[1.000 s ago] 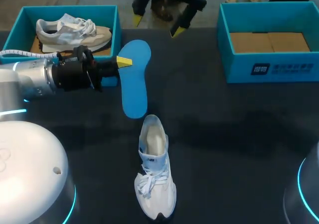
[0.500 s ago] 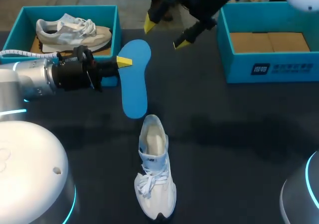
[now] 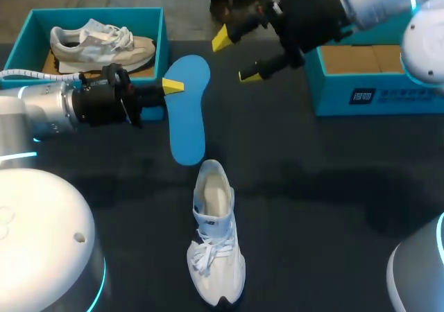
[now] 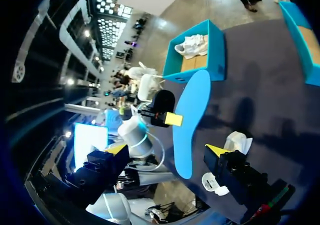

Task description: Take the shoe out of the shoebox, open the shoe tongue, remove and reinsert the insole, then place the shoe into the shoebox

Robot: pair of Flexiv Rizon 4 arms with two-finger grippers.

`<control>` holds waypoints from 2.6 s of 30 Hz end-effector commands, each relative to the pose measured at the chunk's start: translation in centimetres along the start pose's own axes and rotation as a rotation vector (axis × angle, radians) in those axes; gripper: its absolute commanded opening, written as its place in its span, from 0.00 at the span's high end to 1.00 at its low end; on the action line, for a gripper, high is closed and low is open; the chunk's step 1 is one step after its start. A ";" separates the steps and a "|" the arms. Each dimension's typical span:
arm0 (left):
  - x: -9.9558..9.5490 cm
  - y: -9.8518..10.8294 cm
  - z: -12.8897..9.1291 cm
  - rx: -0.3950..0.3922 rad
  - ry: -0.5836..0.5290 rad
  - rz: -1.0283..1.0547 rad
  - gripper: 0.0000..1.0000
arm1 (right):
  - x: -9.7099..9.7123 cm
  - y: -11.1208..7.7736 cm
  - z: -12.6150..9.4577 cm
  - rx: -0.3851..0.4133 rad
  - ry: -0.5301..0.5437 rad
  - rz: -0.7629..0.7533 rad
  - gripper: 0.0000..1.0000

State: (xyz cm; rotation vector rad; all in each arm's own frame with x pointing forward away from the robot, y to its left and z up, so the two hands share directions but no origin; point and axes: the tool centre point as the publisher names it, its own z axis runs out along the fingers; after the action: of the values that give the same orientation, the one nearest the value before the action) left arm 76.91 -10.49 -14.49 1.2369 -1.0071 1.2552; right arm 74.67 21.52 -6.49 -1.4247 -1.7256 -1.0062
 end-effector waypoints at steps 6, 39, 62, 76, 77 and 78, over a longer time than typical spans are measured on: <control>0.1 0.1 0.0 0.001 -0.003 0.000 1.00 | -1.6 -0.6 0.5 -0.011 0.350 0.025 0.00; 1.3 0.0 -0.1 -0.008 0.026 0.280 1.00 | -2.2 -1.2 0.8 -0.025 0.343 0.078 0.00; 3.8 -0.3 -1.1 -0.033 0.099 1.370 1.00 | -2.2 -1.2 0.8 -0.025 0.343 0.078 0.00; 4.4 -0.5 -0.7 0.149 0.022 1.746 1.00 | -2.2 -1.2 0.8 -0.025 0.343 0.078 0.00; 4.4 -0.5 -0.7 0.149 0.022 1.746 1.00 | -2.2 -1.2 0.8 -0.025 0.343 0.078 0.00; 4.4 -0.5 -0.7 0.149 0.022 1.746 1.00 | -2.2 -1.2 0.8 -0.025 0.343 0.078 0.00</control>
State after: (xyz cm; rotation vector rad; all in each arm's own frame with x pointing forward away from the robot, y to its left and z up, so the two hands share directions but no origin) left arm 78.44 -9.05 -10.32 0.3644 -1.9083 2.3028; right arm 73.84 20.79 -8.90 -1.2385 -1.4035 -1.1555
